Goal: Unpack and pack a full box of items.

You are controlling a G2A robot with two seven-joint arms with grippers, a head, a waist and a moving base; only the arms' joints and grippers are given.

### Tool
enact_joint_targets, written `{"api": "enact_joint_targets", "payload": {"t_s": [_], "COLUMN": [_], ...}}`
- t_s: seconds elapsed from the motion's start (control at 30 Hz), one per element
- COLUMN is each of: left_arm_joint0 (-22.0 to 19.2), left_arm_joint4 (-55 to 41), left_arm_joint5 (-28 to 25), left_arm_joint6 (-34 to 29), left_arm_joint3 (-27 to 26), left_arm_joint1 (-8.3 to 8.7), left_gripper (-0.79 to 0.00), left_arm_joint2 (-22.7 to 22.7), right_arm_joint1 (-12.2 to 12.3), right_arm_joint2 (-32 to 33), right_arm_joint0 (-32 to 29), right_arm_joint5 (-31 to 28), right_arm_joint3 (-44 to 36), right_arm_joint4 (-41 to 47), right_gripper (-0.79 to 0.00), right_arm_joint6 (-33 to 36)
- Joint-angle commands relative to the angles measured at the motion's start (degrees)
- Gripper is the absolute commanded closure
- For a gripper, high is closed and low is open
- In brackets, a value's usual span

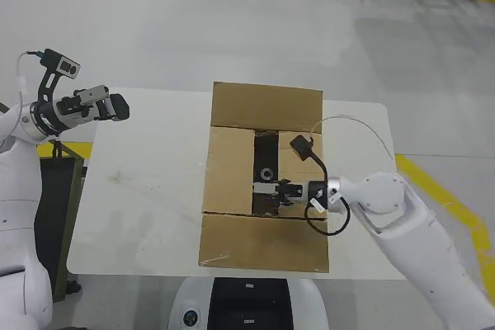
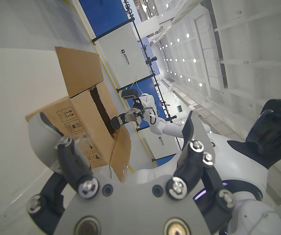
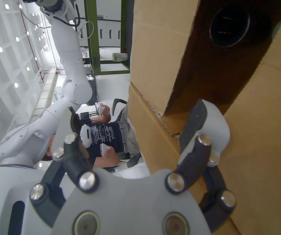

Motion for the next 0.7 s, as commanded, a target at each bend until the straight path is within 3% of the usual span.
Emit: {"api": "enact_joint_targets", "payload": {"t_s": [0.0,0.2,0.43,0.67], "left_arm_joint0": [0.00,0.00,0.00,0.00], "left_arm_joint4": [0.00,0.00,0.00,0.00], "left_arm_joint5": [0.00,0.00,0.00,0.00], "left_arm_joint6": [0.00,0.00,0.00,0.00], "left_arm_joint3": [0.00,0.00,0.00,0.00], "left_arm_joint1": [0.00,0.00,0.00,0.00], "left_gripper": [-0.785,-0.785,-0.785,-0.785], "left_arm_joint2": [0.00,0.00,0.00,0.00], "right_arm_joint1": [-0.39,-1.56,-2.62,-3.57], "right_arm_joint2": [-0.96,-3.77,-6.04,-6.28], "right_arm_joint0": [0.22,0.25,1.39,1.71], "right_arm_joint5": [-0.18,-0.99,-0.98,-4.75], "right_arm_joint3": [0.66,2.35,4.29,4.97], "right_arm_joint4": [0.56,1.51,2.11,6.94], "right_gripper": [-0.785,-0.785,-0.785,-0.785], "right_arm_joint6": [-1.71,-6.23,-7.34,-7.41]}}
